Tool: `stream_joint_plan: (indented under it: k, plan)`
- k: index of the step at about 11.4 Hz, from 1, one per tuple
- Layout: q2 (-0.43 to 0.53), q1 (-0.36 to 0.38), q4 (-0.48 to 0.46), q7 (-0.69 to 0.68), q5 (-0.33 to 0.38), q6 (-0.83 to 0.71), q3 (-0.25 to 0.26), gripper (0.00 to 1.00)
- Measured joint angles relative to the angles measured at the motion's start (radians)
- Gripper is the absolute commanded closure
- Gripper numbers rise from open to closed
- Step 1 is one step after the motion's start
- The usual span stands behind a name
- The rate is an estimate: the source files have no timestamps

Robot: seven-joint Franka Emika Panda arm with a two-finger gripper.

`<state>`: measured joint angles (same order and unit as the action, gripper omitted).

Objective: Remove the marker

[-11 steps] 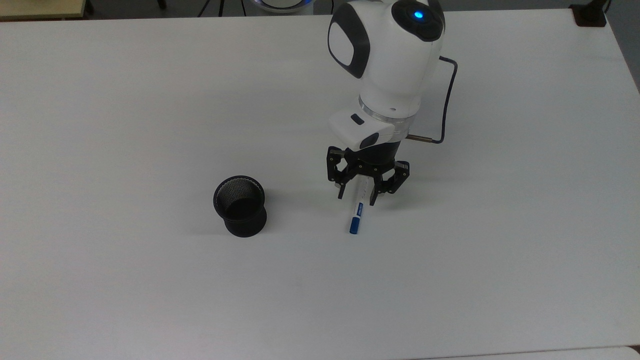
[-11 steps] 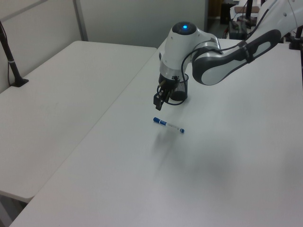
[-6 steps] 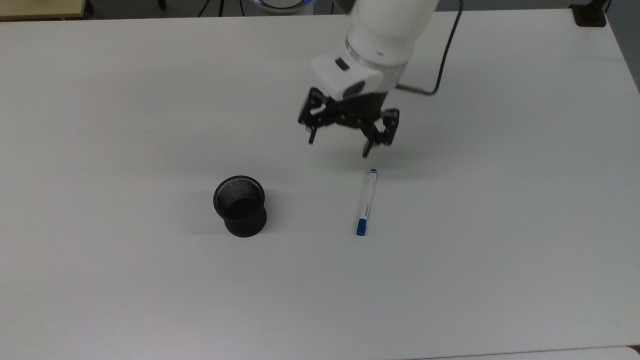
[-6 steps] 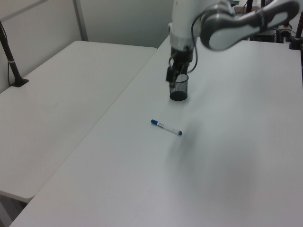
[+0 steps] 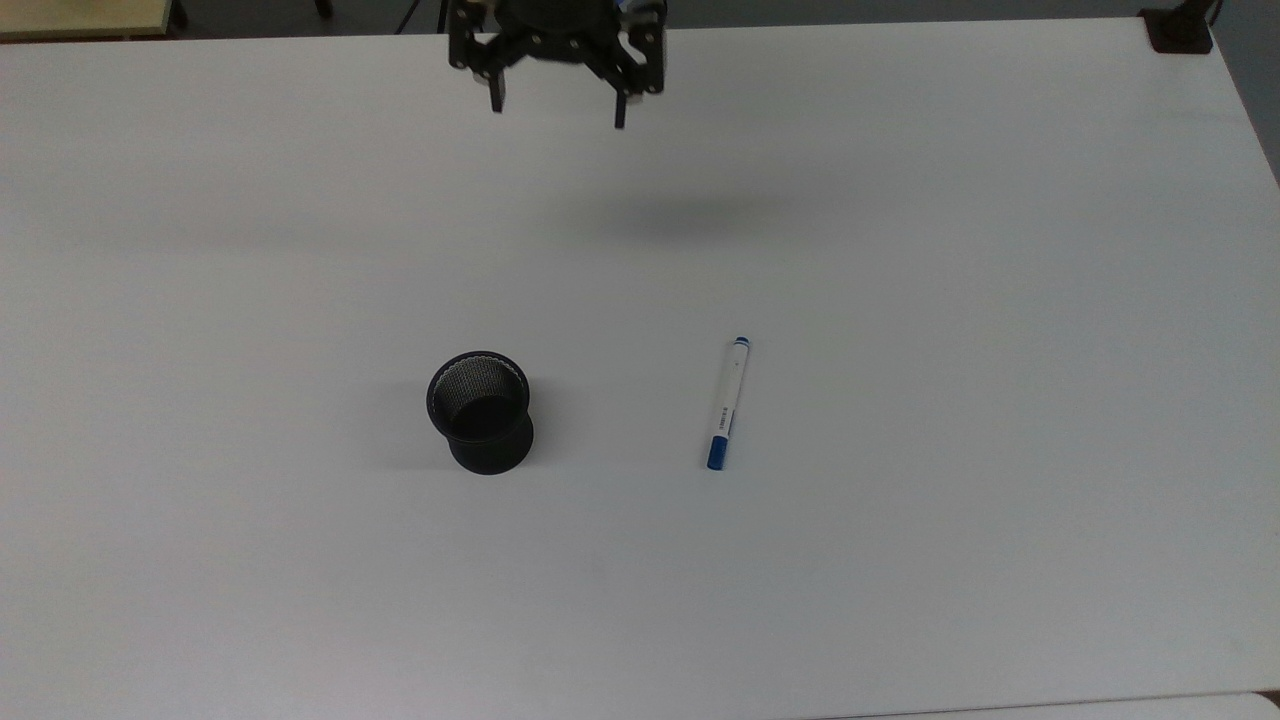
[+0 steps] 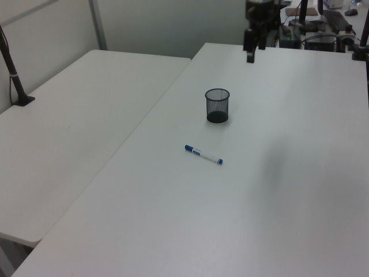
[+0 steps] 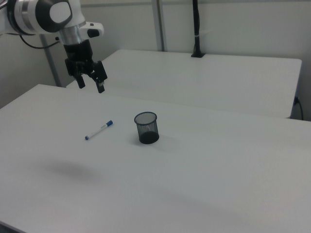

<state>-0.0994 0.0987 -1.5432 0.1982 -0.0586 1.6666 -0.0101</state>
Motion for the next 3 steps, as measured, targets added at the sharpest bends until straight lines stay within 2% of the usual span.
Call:
stream_joint_plan:
  k: [3]
  plan:
    - [0.076, -0.066, -0.044, -0.08, 0.051, -0.031, 0.0, 0.0]
